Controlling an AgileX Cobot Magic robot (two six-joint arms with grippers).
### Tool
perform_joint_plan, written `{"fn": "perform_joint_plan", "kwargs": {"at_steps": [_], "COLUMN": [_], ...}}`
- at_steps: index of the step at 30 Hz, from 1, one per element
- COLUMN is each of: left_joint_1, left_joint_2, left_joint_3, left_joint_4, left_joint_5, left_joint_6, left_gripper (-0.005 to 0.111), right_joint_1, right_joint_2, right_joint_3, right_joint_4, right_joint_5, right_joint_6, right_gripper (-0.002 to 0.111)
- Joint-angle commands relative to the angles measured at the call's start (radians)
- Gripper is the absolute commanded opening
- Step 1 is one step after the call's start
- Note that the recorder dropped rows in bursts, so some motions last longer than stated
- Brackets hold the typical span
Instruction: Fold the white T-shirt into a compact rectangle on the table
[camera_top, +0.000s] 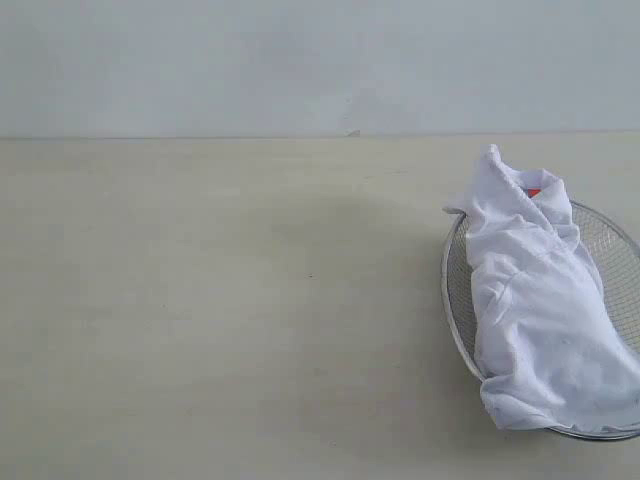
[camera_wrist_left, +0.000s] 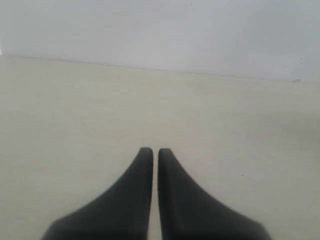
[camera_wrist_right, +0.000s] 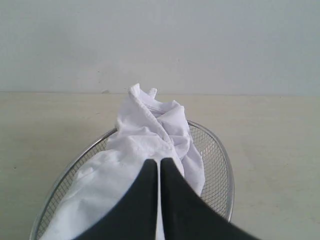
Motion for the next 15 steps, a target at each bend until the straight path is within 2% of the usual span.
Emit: {"fn": "perform_joint_plan", "kwargs": {"at_steps": [1,8,14,15], "left_joint_1": [0.002,0.002,0.002,0.002], "left_joint_2": [-0.004,-0.004,-0.004,-0.004], "left_joint_3": [0.003,0.003,0.003,0.003], "left_joint_4": [-0.009,-0.009,-0.009,-0.009], "left_joint_5": [-0.002,-0.002,-0.002,-0.002], "left_joint_6": [0.004,0.004,0.004,0.004], "left_gripper": [0.004,0.004,0.004,0.004], "right_joint_1": [0.003,0.003,0.003,0.003], "right_joint_2": [-0.005,-0.005,-0.005,-0.005], "right_joint_3": [0.000,0.000,0.000,-0.052], "right_joint_4": [-0.009,-0.009,-0.009,-0.009], "right_joint_5": [-0.012,-0.087,-0.540,-0.518], "right_joint_6": [0.000,0.000,-0.015,-0.044], "right_gripper": [0.000,0.000,0.000,0.000]}}
